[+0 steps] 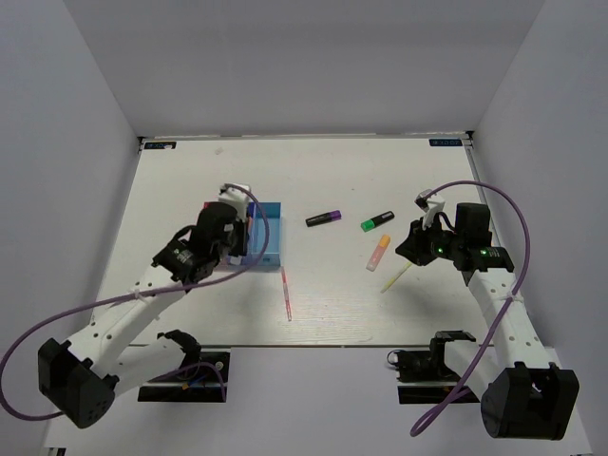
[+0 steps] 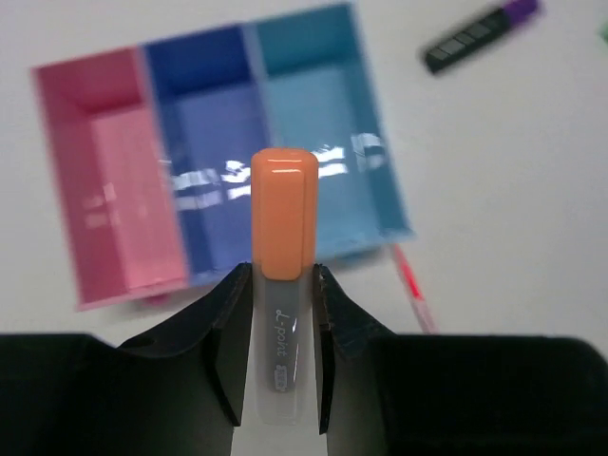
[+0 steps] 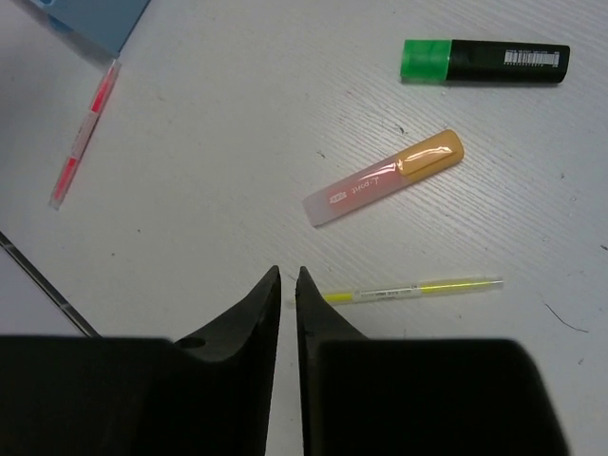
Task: Sort the stationery into containers
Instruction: Place the stationery into the container, then grab a piece of stationery with the right arm
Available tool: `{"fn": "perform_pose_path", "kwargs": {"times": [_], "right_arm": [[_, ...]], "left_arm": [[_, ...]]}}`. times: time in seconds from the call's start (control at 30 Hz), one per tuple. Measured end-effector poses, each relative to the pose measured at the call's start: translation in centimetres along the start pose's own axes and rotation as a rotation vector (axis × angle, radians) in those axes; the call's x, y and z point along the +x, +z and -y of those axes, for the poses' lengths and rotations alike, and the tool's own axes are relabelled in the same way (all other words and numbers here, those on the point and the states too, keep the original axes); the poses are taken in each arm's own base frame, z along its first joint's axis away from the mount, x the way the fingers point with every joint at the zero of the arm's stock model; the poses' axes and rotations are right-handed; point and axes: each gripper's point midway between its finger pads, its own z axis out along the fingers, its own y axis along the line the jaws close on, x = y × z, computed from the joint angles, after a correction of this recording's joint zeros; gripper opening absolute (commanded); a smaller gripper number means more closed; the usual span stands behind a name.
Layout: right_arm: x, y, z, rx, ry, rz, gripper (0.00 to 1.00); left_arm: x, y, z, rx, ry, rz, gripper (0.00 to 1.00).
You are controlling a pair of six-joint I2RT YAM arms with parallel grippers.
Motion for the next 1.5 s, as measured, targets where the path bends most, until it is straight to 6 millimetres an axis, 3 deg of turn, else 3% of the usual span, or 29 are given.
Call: {"fn": "perform_pose_path", "kwargs": {"times": [0.2,0.37,0.43,0.57,0.67,0.7,0.97,1.07,1.13,1.17,1.23,1.3,1.33,1.4,1.5], "right_arm": [[0.0,0.0,0.0,0.0,0.0,0.0,0.14],[0.0,0.0,-0.1,-0.003,0.002,0.0,0.19],[0.0,0.0,-0.1,-0.004,0.002,0.001,0.27],[0.0,0.0,-0.1,-0.003,0.004,0.001,0.4],[0.0,0.0,-0.1,-0.004,0.005,0.0,0.51],[0.0,0.0,-0.1,-0.003,0.005,0.0,0.54],[0.1,0.1,0.0,-0.005,0.004,-0.007,0.55],[0.2,0.2,0.0,-0.005,0.004,-0.008,0.55],[0.2,0.2,0.1,-0.002,0.004,-0.008,0.55],[0.2,0.2,0.2,0.003,0.005,-0.009,0.52],[0.2,0.1,0.4,0.018,0.006,-0.013,0.38],[0.4,0.2,0.9,0.044,0.017,-0.02,0.27],[0.5,0.2,1.2,0.059,0.026,-0.026,0.24],[0.9,0.5,1.8,0.082,0.048,-0.049,0.24],[2.0,1.3,2.6,0.097,0.096,-0.103,0.38]], "left_arm": [[-1.3,2.5,-8.4,-0.246,-0.135,-0.061,0.0],[-0.7,5.3,-12.3,-0.324,-0.171,-0.158,0.02],[-0.1,6.5,-13.2,-0.336,-0.173,-0.197,0.04],[1.5,8.3,-14.0,-0.344,-0.17,-0.263,0.16],[2.6,9.0,-14.3,-0.344,-0.166,-0.301,0.4],[2.8,9.2,-14.3,-0.343,-0.163,-0.309,0.43],[1.9,9.5,-14.0,-0.319,-0.161,-0.288,0.62],[1.1,9.0,-13.7,-0.306,-0.163,-0.262,0.59],[0.1,8.4,-13.3,-0.291,-0.164,-0.228,0.42],[-0.4,8.0,-12.9,-0.282,-0.164,-0.209,0.23],[-1.9,7.0,-11.3,-0.238,-0.149,-0.153,0.12],[-3.1,5.8,-8.5,-0.149,-0.118,-0.105,0.09],[-3.5,5.2,-6.3,-0.083,-0.091,-0.085,0.1],[-3.5,4.0,-2.5,0.048,-0.042,-0.07,0.56],[-0.6,2.2,3.0,0.242,0.026,-0.108,0.81]]}}
